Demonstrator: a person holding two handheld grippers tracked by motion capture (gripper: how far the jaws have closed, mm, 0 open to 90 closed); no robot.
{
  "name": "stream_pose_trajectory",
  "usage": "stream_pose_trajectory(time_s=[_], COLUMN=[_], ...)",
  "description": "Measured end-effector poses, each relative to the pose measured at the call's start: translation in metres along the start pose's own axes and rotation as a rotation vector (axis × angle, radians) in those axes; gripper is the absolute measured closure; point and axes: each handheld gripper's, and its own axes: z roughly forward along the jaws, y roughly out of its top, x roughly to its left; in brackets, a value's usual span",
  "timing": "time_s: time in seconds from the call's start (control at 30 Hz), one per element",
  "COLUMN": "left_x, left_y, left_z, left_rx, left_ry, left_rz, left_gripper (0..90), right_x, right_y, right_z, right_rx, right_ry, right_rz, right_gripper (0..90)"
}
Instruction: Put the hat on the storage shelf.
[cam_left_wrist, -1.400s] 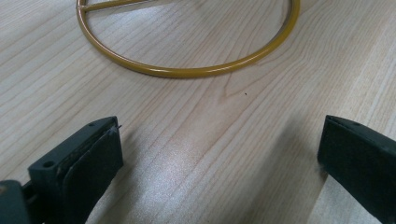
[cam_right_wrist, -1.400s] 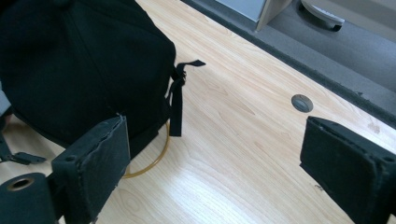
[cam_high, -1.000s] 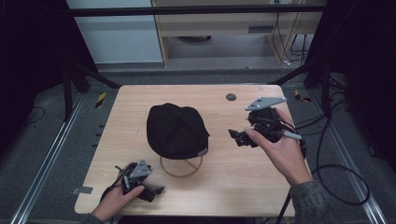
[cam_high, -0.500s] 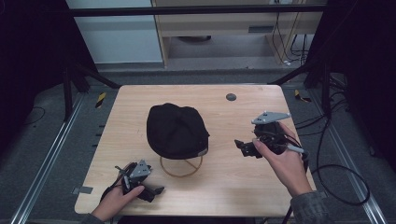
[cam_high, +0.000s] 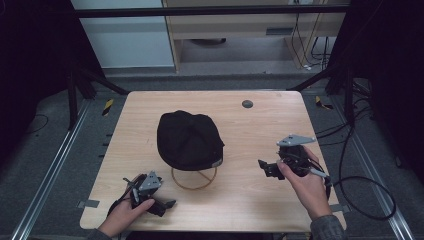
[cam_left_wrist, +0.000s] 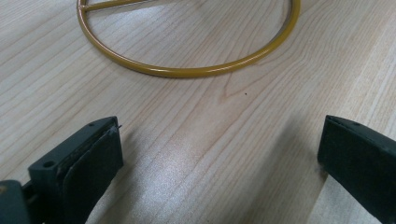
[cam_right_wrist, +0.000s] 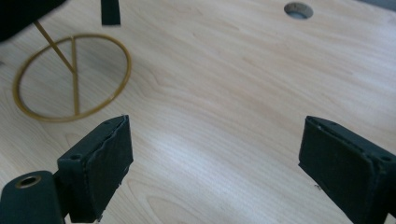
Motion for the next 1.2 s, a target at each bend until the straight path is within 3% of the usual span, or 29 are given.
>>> stream_pose_trajectory(time_s=[0.7,1.2], left_x=[0.000,0.000], left_y=[0.000,0.000], left_z=[0.000,0.000], left_rx=[0.000,-0.001], left_ry=[0.001,0.001], left_rz=[0.000,-0.001], left_gripper=[0.0,0.0], right_x=[0.004,0.024], right_y=[-0.042,-0.064], right_z=[0.030,0.060], right_rx=[0.072,0.106], right_ry=[0.010,0.060], right_rz=[0.023,0.037], right_gripper=[10.4,10.7])
